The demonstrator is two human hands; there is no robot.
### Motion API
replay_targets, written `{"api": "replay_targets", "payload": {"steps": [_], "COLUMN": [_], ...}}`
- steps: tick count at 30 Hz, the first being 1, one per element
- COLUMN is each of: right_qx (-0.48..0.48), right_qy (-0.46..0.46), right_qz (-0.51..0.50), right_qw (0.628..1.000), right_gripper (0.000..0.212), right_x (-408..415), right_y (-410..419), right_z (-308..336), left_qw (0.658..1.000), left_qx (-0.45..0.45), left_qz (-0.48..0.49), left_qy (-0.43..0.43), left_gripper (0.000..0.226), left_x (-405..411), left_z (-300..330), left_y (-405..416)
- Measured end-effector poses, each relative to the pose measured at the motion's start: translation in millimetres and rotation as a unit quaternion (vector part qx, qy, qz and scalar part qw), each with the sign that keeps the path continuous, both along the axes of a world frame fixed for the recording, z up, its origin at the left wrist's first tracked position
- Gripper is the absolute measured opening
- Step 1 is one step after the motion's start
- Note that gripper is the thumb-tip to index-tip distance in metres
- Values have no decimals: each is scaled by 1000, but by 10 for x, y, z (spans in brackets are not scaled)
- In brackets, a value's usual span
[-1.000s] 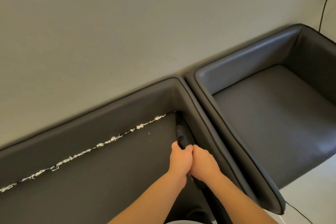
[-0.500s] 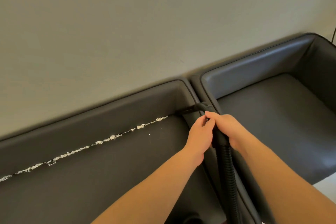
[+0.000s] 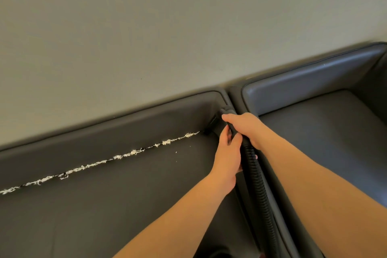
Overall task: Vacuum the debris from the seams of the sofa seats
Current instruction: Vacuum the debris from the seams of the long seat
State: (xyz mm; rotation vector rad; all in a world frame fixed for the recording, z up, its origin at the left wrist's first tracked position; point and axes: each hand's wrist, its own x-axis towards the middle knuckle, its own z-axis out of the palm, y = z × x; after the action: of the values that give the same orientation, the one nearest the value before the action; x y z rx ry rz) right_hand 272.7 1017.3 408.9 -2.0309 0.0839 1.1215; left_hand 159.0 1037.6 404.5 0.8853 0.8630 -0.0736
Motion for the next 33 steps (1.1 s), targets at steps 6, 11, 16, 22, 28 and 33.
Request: {"api": "replay_targets", "payload": {"steps": [6, 11, 16, 22, 28, 33], "right_qx": [-17, -115, -96, -56, -21, -16], "right_qy": [-67, -57, -96, -54, -37, 34], "right_qz": [8, 131, 206, 267, 325, 272], "right_qw": [998, 983, 969, 960, 945, 961], "right_gripper": [38, 70, 43, 30, 19, 18], "right_x": [-775, -1573, -1799, -2022, -2161, -1971], "right_y": [-680, -1127, -973, -854, -726, -863], "right_z": [-363, -747, -504, -296, -124, 36], "left_qw": [986, 945, 973, 952, 950, 957], "left_qx": [-26, 2, 4, -45, -31, -5], "left_qz": [-125, -250, -35, 177, 178, 146], "left_qy": [102, 209, 228, 246, 255, 252], "left_gripper": [62, 80, 35, 22, 37, 41], "left_x": [-561, -1188, -1337, -1372, -1466, -1291], "left_z": [-101, -323, -247, -324, -380, -322], "left_y": [-351, -631, -364, -4, 48, -71]}}
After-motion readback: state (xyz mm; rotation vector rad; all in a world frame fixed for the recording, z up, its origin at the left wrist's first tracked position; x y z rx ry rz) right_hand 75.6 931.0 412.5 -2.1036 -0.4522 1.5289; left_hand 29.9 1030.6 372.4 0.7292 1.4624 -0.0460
